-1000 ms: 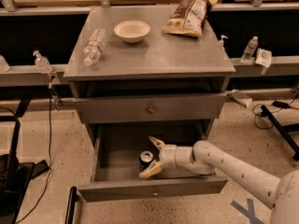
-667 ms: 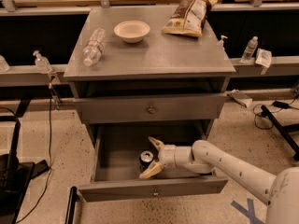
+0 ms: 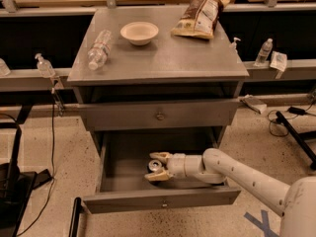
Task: Pick pepsi can from middle drawer and place on counter
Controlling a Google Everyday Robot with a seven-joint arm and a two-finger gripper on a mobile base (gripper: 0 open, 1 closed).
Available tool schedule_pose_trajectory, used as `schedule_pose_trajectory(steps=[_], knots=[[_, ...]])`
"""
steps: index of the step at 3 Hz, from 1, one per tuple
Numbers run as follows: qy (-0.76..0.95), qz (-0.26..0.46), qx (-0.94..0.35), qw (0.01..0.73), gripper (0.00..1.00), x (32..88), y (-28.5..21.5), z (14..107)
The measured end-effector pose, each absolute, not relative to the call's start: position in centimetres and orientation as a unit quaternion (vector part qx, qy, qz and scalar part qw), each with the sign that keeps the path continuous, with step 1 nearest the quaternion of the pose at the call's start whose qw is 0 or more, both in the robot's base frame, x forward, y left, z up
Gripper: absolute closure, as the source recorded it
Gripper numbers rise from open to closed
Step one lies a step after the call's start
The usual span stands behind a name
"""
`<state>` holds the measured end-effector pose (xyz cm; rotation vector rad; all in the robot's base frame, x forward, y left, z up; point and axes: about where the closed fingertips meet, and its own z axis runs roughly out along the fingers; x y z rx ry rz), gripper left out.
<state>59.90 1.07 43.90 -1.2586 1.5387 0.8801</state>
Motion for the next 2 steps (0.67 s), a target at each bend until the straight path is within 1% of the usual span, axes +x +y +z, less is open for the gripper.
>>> schedule_pose_trajectory(steps=[2], knots=[[0.625,0.354,-0.500,0.484,0.85,59.85,0.14,44.74]])
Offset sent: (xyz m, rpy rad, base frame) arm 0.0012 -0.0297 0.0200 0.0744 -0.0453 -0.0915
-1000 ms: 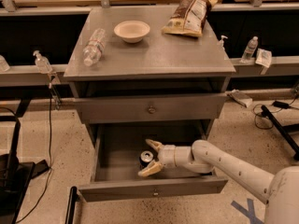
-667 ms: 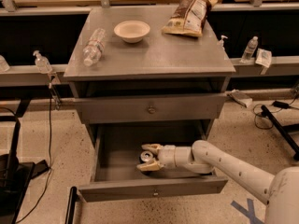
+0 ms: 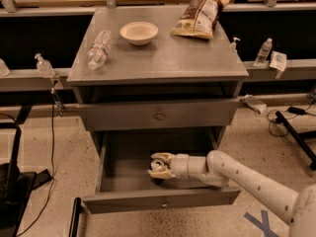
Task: Pick pepsi can from middle drawer and place on counter
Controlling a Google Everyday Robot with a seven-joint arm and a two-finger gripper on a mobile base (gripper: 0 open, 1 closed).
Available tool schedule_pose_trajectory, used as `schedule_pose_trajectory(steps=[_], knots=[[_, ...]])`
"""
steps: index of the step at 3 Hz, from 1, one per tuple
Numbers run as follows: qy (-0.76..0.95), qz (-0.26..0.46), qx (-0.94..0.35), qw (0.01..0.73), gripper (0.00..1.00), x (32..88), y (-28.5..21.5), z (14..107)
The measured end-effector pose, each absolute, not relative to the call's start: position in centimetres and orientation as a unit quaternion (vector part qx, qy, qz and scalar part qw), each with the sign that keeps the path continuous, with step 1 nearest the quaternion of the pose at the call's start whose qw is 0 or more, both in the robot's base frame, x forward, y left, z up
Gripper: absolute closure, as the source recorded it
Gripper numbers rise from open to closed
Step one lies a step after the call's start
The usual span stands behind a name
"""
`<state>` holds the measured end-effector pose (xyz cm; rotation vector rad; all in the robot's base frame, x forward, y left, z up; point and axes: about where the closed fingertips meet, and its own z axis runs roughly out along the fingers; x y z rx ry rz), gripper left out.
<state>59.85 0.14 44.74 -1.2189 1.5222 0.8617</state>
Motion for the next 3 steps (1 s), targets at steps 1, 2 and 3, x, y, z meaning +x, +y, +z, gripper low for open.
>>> schedule_pose_trajectory(steps=[1,2,3], knots=[[0.617,0.361,-0.472,0.516,1.00,60.2,-1.4,47.2],[0.615,0.367,-0.452,0.533,1.00,59.9,-3.0,51.0],[0.618,0.353,-0.464,0.527,1.00,60.0,-4.9,58.4]])
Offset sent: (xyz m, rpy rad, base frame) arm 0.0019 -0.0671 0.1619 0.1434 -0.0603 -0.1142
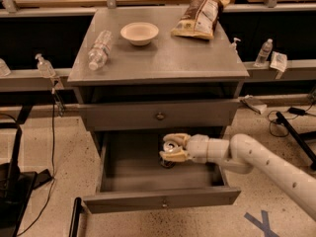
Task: Pick pepsi can from middle drawer and place on counter
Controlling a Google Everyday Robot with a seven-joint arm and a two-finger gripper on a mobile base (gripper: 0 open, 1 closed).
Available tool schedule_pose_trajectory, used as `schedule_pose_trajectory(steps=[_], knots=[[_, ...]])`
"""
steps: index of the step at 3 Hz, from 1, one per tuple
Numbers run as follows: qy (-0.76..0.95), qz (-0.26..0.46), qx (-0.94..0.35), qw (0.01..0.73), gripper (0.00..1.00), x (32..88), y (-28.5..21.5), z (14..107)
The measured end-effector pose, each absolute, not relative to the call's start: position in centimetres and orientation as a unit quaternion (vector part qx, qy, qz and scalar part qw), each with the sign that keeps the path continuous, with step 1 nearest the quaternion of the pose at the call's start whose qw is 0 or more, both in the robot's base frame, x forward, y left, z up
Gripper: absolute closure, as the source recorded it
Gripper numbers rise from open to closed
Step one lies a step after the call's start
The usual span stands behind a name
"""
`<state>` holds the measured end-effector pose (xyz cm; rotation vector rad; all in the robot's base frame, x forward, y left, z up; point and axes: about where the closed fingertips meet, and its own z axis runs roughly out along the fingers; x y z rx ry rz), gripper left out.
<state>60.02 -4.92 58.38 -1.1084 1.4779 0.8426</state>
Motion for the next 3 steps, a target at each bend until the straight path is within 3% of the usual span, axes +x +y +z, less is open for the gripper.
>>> schedule_pose_trajectory(steps=[3], knots=[[0.580,0.325,-0.515,0.541,1.00,61.2,-8.7,74.8]])
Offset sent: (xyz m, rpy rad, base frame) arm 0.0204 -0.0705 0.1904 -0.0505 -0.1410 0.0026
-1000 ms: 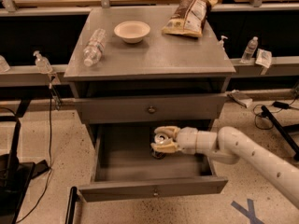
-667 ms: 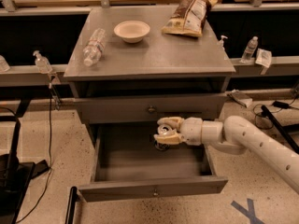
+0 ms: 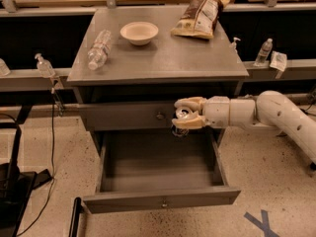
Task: Pick pepsi can from middle drawer and place on counter
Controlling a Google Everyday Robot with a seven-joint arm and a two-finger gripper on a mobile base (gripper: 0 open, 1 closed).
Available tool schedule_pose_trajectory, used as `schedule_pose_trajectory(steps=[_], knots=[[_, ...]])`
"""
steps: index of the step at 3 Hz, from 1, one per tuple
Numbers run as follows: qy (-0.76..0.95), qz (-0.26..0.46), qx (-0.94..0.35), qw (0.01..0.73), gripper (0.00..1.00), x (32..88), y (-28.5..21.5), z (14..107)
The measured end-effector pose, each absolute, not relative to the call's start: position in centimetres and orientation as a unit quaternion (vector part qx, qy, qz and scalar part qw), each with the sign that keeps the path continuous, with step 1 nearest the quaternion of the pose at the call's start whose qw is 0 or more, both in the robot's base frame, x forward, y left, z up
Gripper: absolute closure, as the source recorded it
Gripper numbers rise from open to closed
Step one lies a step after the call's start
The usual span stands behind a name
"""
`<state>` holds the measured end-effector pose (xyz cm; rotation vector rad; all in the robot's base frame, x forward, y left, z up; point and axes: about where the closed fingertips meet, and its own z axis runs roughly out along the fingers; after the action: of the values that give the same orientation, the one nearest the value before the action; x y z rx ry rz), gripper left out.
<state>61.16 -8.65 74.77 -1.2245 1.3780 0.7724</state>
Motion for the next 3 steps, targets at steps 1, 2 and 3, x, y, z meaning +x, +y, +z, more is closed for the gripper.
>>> schedule_pose_trajectory(steps=[1,2,3], knots=[[0.580,0.325,-0.515,0.541,1.00,61.2,-8.7,74.8],[0.592,0.333,-0.509,0.529,1.00,61.8,-9.0,76.8],[0.601,0.345,-0.515,0.506,1.00,62.1,-9.4,80.6]])
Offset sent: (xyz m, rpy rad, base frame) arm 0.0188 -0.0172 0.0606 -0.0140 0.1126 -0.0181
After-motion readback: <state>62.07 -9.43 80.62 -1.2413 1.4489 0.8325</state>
